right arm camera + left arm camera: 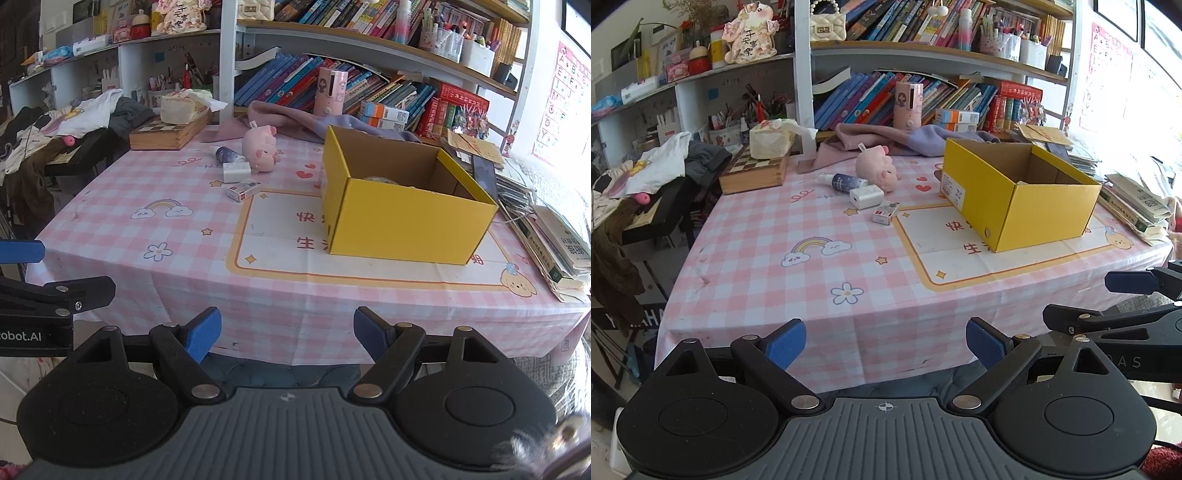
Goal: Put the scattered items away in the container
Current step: 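Move both tools toward the remaining items beside the pink pig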
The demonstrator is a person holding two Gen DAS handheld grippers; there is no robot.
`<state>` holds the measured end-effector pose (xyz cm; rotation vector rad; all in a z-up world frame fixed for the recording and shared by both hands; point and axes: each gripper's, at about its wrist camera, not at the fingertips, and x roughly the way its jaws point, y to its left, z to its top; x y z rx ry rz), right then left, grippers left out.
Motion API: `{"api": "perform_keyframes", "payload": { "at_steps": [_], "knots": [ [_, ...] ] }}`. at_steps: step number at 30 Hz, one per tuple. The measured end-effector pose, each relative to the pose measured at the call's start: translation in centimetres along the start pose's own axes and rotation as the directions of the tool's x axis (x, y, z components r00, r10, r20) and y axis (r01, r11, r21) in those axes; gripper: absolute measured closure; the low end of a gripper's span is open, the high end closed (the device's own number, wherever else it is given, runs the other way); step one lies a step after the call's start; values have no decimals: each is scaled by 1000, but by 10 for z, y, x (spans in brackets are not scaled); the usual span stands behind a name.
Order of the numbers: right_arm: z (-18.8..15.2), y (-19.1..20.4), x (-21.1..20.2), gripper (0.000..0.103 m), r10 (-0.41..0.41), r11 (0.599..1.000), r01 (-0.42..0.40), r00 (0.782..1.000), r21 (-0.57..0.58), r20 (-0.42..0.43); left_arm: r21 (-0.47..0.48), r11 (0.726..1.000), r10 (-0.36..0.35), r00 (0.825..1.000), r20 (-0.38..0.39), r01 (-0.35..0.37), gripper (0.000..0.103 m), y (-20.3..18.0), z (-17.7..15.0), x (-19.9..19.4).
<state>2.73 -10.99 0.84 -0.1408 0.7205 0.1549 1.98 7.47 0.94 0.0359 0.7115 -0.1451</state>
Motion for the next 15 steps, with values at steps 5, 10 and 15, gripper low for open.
{"api": "perform_keyframes", "payload": {
  "at_steps": [5,10,15],
  "knots": [
    [4,13,5,25,28,999,-28,1000,-20,-3,-17,1000,23,1000,-12,-23,8,11,-2,0],
    [8,25,8,25,54,997,-54,999,-54,-2,-39,998,38,999,-17,-39,8,21,-4,-1],
    [11,31,10,25,68,995,-68,998,-71,-2,-55,997,51,998,-27,-52,8,27,-5,0]
  ]
}}
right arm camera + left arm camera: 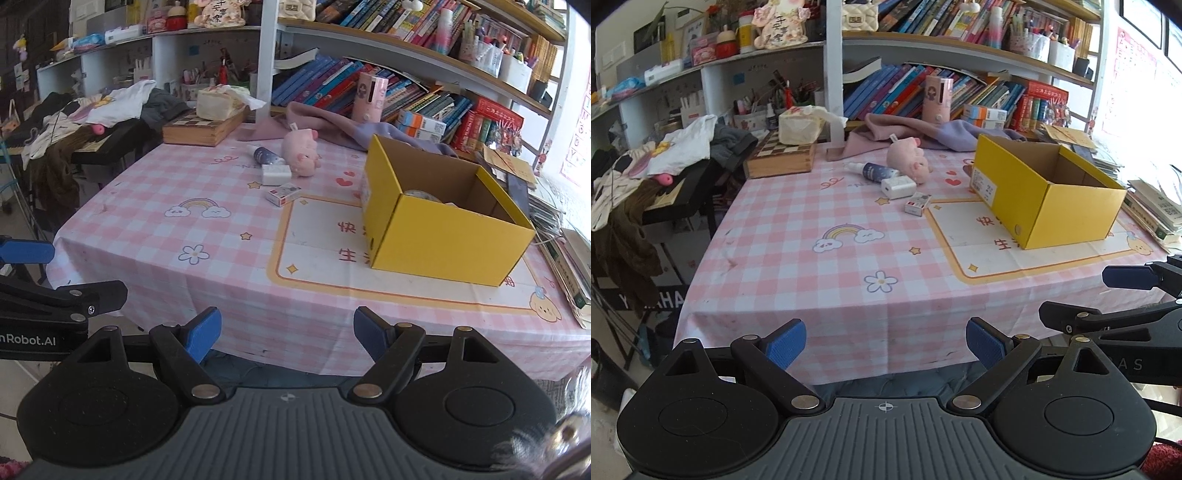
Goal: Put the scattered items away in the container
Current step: 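Move both tools toward the remaining items beside the pink pig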
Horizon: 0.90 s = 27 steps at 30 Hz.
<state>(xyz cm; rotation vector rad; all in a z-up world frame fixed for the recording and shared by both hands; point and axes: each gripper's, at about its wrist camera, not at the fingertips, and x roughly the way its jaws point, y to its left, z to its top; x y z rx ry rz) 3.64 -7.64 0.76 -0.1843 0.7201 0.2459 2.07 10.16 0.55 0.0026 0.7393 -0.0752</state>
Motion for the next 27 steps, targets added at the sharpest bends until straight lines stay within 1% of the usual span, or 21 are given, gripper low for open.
{"api": "perform_keyframes", "payload": {
  "at_steps": [9,15,17,21,27],
  "knots": [
    [11,3,4,25,9,1000,-8,1000,-20,28,-9,1000,15,1000,17,-15,8,3,4,2],
    [19,3,16,26,19,999,-17,999,-34,43,-27,999,42,999,28,-41,8,8,10,10],
    [22,3,23,27,28,999,-27,999,-35,37,-29,998,52,998,24,-51,8,10,12,14],
    [32,3,37,28,43,998,-42,999,-47,32,-31,998,62,998,17,-61,8,12,19,24],
    [40,1,60,29,50,996,-51,999,-68,-5,-41,998,49,999,-7,-49,8,13,29,47]
  ]
}}
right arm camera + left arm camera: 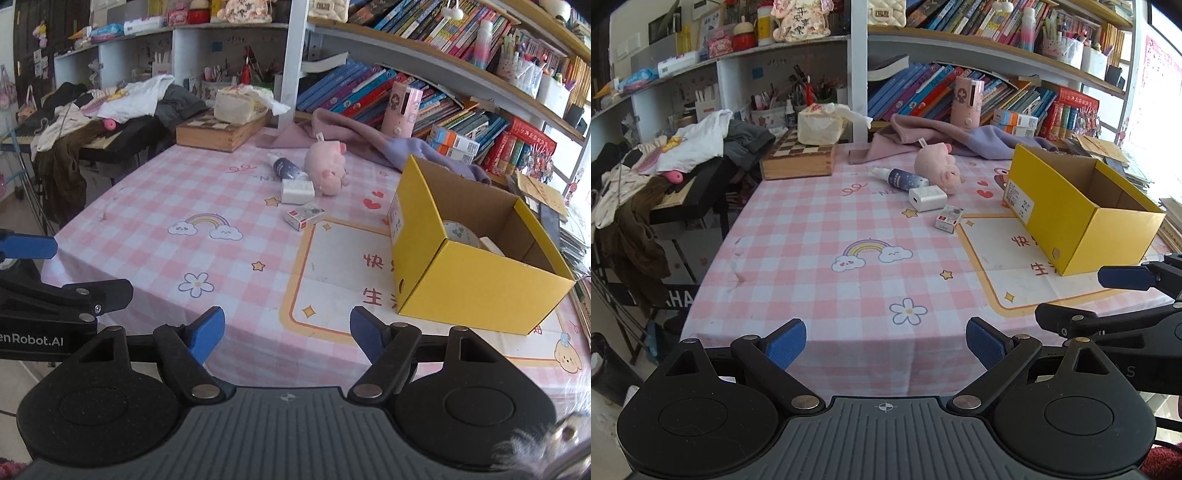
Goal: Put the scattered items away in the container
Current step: 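Move both tools toward the remaining items beside the pink pig, then grasp the large white charger with the left tool while the right tool approaches the staple box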
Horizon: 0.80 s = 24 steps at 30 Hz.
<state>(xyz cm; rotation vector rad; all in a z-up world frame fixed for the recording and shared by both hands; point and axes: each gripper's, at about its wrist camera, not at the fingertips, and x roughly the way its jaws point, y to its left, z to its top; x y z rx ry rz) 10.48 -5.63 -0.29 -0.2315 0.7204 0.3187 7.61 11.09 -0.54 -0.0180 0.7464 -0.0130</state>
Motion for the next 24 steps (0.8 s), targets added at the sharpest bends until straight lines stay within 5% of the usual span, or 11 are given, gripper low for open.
{"api": "perform_keyframes", "payload": {
  "at_steps": [24],
  "knots": [
    [73,-39,106,29,23,1000,-23,997,7,-69,74,997,30,999,-19,-28,8,1,82,95]
  ]
}}
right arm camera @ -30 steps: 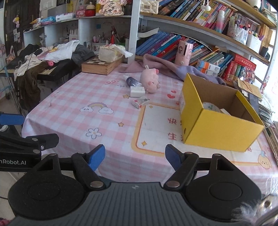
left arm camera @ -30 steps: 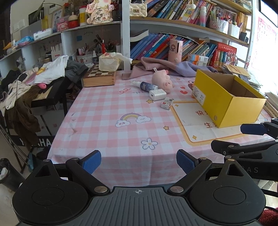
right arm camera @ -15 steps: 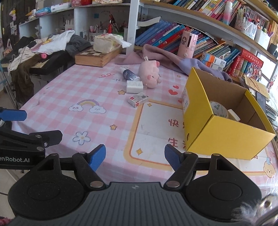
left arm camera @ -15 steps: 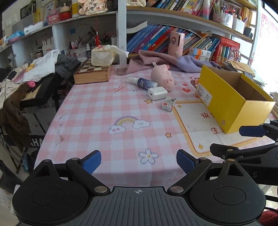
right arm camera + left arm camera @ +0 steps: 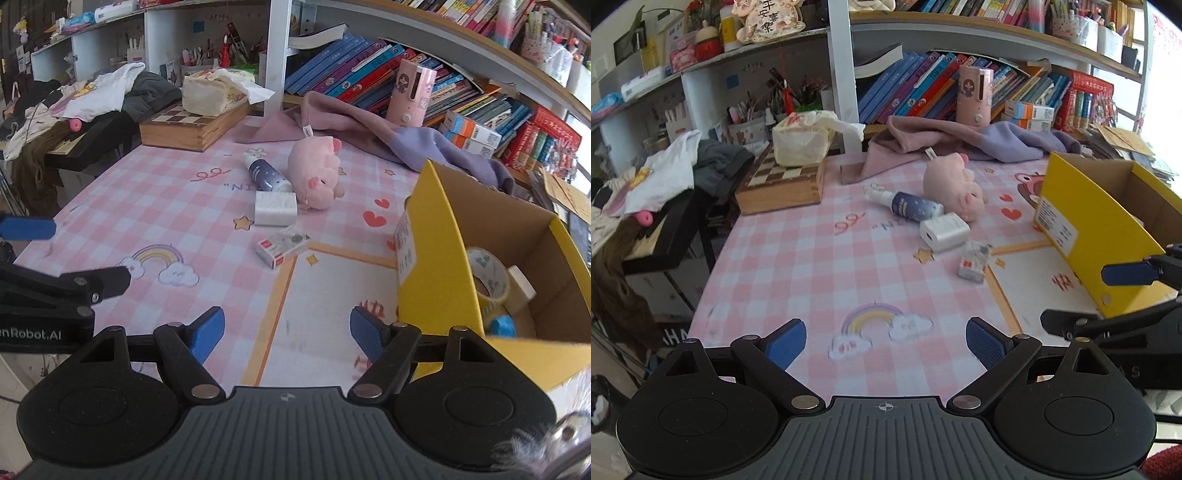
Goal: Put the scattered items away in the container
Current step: 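Grasp the large white charger with the left tool while the right tool approaches the staple box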
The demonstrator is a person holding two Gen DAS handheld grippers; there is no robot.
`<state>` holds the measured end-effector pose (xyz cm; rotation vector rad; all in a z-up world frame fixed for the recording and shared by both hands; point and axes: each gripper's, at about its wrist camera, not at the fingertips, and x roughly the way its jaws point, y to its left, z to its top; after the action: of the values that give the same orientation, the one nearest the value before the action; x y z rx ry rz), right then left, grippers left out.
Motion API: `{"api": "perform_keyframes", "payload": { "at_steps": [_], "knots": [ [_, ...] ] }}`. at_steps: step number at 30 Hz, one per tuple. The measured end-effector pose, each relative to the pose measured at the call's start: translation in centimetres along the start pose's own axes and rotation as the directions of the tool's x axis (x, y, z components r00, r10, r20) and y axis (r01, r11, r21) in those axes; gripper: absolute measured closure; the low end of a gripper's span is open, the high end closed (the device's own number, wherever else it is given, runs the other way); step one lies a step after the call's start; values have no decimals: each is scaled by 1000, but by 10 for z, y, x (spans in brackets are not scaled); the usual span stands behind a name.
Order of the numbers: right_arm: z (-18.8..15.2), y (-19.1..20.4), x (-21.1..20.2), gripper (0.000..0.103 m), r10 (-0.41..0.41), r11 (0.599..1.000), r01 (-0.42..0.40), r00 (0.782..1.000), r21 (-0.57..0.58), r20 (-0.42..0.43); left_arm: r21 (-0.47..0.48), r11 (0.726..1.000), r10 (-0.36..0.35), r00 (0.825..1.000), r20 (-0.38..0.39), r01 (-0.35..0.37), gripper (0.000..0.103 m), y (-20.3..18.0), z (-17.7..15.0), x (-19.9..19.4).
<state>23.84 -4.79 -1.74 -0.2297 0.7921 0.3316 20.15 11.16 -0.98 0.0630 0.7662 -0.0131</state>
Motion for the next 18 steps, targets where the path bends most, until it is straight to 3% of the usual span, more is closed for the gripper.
{"api": "perform_keyframes", "payload": {
  "at_steps": [10,18],
  "knots": [
    [28,-10,50,29,20,999,-21,1000,-39,-24,5,999,-47,999,-14,47,8,2,48,55],
    [41,-12,92,31,24,999,-26,998,-31,-58,85,989,-121,992,-41,125,8,-8,78,106]
  ]
}}
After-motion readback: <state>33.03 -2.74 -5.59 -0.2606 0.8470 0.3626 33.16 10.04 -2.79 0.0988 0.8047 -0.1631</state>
